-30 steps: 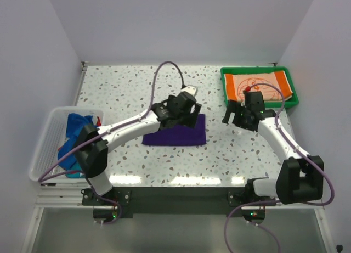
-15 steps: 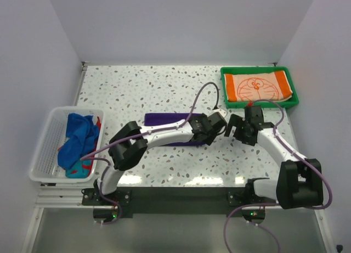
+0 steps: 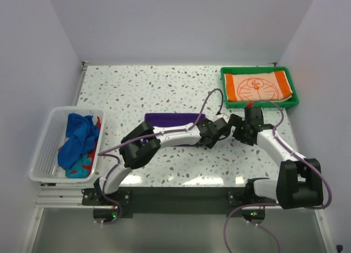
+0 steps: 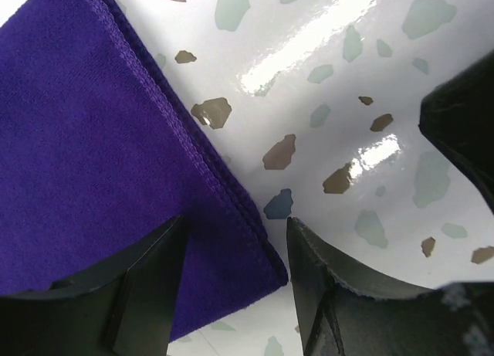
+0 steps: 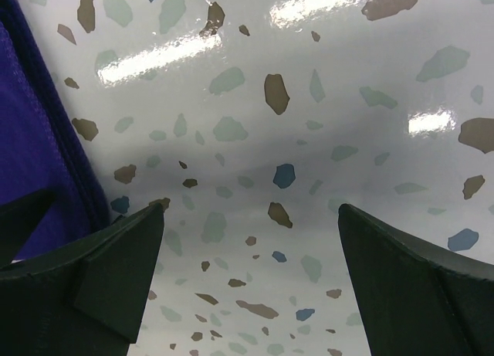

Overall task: Fold and stack the towels
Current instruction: Neatly place the folded towel into the bin

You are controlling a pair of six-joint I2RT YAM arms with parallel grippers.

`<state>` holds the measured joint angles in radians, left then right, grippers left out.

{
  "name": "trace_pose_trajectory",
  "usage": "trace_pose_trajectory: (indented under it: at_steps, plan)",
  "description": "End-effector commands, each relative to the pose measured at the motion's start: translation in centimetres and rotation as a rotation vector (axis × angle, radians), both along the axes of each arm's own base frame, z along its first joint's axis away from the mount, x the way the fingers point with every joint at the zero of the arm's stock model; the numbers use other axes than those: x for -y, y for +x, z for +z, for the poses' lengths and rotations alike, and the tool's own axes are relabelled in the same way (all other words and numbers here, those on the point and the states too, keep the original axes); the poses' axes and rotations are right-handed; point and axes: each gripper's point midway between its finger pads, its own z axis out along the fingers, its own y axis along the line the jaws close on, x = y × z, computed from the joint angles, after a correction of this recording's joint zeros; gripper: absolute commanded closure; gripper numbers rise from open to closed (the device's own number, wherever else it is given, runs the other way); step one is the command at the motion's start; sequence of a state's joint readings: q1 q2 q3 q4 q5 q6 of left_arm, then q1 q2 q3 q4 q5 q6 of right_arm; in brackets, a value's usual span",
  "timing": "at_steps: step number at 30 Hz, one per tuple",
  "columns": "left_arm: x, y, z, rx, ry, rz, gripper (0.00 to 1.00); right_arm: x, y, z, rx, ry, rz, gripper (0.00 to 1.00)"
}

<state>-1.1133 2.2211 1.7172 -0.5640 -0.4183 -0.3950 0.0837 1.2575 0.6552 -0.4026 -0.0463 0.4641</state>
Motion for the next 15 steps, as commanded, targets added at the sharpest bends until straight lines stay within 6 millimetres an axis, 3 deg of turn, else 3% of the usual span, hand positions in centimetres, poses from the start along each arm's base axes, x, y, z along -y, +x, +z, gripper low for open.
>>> trace_pose_trajectory:
  at_steps: [1, 7, 12, 15]
  plan:
    - [0.0, 1.2, 0.6, 0.062, 0.031, 0.015, 0.41, -0.3, 0.8, 0.5, 0.038, 0.020, -0.001, 0.01]
    - [-1.0, 0.5, -1.3, 0.027, 0.071, 0.035, 0.41, -0.5, 0.7, 0.5, 0.049, 0.035, 0.002, 0.01]
    - [-2.1, -1.3, -4.2, -0.072, 0.094, 0.033, 0.43, -0.8, 0.8, 1.0, 0.066, 0.048, 0.008, 0.01]
    - [-3.1, -2.1, -5.6, -0.105, 0.108, 0.044, 0.50, -0.9, 0.9, 1.1, 0.080, 0.052, 0.014, 0.01]
